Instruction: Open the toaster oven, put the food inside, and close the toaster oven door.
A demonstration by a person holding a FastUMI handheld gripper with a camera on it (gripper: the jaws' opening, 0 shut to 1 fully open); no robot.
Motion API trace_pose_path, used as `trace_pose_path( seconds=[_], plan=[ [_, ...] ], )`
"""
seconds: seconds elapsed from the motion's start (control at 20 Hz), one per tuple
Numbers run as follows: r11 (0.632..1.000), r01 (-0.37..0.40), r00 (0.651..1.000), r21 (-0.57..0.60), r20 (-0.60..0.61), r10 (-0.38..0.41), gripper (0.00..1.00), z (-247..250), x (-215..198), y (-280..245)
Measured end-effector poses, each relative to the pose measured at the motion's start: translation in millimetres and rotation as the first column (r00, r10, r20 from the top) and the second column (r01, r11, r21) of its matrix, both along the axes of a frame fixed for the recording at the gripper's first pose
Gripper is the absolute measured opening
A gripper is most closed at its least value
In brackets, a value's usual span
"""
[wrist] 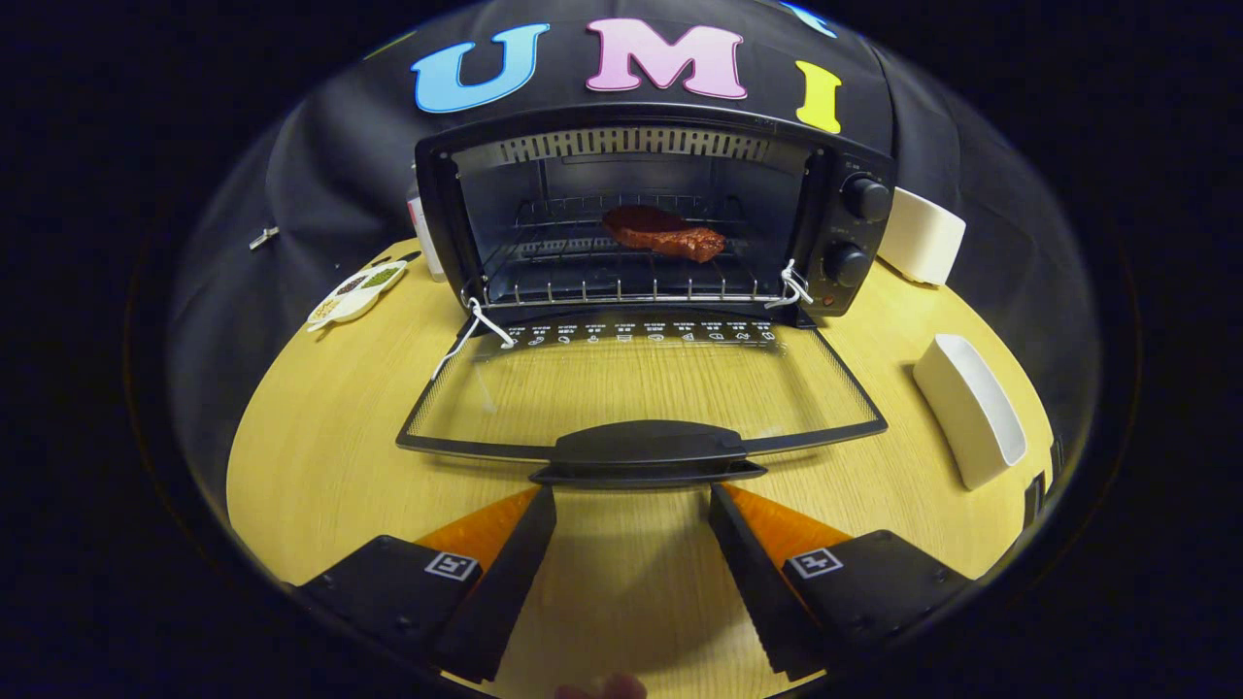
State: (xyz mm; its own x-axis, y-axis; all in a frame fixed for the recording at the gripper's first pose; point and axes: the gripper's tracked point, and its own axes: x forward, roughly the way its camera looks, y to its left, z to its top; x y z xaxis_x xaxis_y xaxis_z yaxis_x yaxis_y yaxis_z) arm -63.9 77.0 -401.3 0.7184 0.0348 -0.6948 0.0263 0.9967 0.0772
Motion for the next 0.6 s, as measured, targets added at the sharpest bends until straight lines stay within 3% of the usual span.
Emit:
trace_pose_path(
  seconds=[0.6],
  plan=[
    [1.000,0.011,0.990,0.015,0.138,-0.013,0.99,53,-6,-3]
  ],
)
